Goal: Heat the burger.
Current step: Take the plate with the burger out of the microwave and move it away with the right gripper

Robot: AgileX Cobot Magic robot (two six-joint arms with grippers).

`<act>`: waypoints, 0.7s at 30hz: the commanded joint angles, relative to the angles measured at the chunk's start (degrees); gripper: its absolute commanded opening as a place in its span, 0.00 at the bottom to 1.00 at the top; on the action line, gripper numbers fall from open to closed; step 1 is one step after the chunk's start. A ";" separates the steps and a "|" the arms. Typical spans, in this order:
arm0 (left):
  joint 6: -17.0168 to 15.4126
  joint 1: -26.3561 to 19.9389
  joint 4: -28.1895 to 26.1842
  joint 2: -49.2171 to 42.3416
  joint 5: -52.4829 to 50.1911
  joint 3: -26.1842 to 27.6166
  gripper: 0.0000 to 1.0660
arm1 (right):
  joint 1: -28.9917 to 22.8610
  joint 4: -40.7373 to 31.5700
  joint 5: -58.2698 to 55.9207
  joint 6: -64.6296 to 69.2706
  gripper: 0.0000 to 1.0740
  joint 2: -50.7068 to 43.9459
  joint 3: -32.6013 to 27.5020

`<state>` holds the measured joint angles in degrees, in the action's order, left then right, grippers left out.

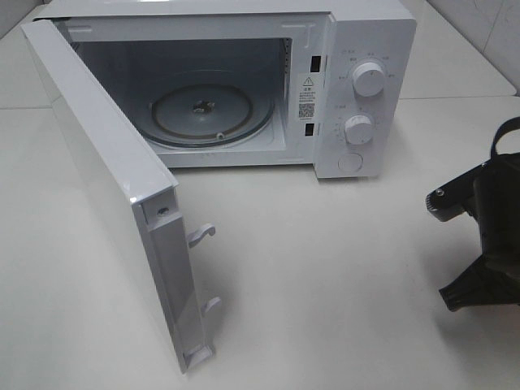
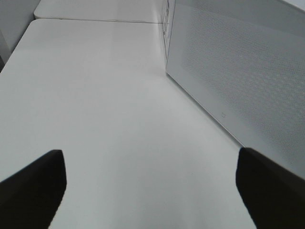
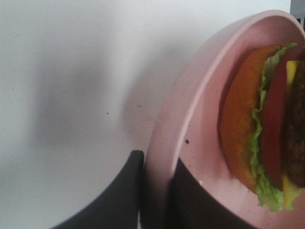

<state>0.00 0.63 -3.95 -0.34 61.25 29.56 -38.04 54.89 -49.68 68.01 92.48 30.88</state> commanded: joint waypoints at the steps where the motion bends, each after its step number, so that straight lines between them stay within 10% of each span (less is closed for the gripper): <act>1: 0.00 -0.11 0.06 -0.29 0.00 0.00 0.83 | 0.52 3.95 -1.26 3.90 0.03 2.41 0.40; 15: 0.00 -0.11 0.06 -0.29 0.00 0.00 0.83 | 2.81 6.07 4.24 7.91 0.11 6.30 0.40; 21: 0.00 -0.11 0.06 -0.29 0.00 0.00 0.83 | 2.81 5.56 5.56 7.85 0.30 6.30 0.40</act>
<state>0.00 0.63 -3.95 -0.34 61.25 29.56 -35.35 59.24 -42.97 75.46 98.66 30.88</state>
